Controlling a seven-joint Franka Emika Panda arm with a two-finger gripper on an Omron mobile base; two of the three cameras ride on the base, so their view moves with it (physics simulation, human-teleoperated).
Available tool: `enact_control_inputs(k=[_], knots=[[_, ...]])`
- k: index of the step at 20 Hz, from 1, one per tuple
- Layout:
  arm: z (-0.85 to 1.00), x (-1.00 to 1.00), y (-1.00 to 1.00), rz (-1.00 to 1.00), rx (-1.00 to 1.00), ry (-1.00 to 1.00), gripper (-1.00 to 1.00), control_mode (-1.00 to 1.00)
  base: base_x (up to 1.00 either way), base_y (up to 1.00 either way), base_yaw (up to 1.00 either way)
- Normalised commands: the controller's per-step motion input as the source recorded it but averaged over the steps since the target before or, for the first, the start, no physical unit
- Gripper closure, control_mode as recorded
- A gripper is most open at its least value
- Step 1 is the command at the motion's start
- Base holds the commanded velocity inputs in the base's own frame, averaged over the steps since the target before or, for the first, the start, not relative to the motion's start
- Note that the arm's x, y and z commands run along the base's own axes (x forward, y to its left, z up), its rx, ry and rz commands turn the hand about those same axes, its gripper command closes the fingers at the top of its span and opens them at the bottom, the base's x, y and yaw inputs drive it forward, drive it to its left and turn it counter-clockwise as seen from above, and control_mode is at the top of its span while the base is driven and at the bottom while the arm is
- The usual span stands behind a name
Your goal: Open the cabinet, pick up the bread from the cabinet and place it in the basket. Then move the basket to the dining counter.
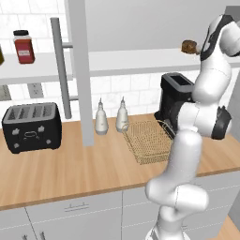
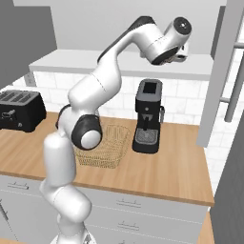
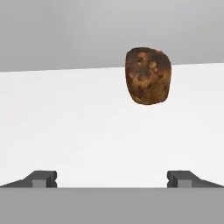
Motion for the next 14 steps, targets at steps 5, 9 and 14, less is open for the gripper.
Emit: enact_control_inputs(k=[5, 9, 14], knots=[[-0.35, -0.79, 0.86, 0.00, -0.04, -0.22, -1.00, -1.00, 0.00, 0.00, 0.00], [0.40, -0.13, 0.58, -0.04, -0.06, -0.04, -1.00, -1.00, 0.00, 0.00, 0.00], [0.20, 0.00, 0.09, -0.02, -0.01, 0.05, -1.00, -1.00, 0.00, 0.00, 0.00]])
